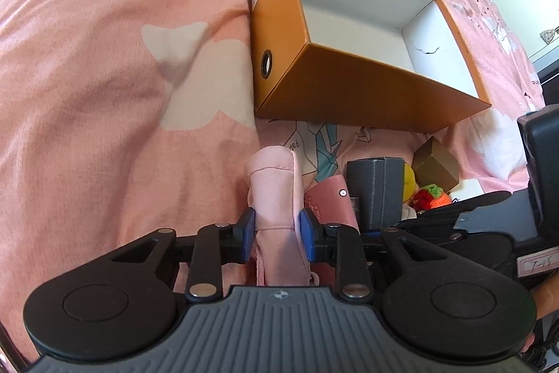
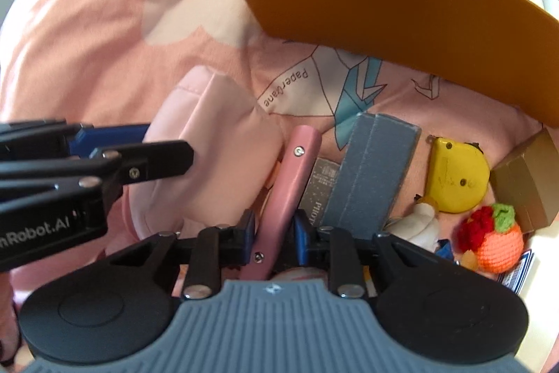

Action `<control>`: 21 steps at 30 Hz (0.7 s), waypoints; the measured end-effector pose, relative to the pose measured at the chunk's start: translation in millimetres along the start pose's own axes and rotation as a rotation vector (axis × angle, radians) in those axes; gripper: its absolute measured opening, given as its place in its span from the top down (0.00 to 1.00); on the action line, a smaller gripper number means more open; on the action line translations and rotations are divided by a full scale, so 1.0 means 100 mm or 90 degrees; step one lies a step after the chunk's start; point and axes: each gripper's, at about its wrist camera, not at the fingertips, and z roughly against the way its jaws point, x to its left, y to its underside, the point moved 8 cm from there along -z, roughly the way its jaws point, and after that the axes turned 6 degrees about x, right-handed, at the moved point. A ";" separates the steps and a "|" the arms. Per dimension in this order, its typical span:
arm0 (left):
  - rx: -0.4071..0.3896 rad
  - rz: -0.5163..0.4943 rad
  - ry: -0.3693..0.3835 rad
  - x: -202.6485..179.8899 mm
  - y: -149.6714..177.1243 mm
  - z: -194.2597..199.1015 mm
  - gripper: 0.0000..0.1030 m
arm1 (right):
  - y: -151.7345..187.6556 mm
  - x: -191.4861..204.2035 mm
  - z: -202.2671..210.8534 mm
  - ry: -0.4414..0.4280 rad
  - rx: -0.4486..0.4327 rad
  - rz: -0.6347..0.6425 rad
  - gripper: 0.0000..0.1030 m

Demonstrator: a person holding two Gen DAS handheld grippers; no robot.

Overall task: Organize objects
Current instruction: 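Grasp the pink pouch with the left gripper while the right grasps the pink stick, then carry the pink pouch and pink stick with both grippers into the orange box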

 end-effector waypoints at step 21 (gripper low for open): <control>-0.203 -0.060 0.018 -0.50 -0.57 1.21 0.74 | 0.01 0.08 1.56 -0.113 -0.243 0.003 0.82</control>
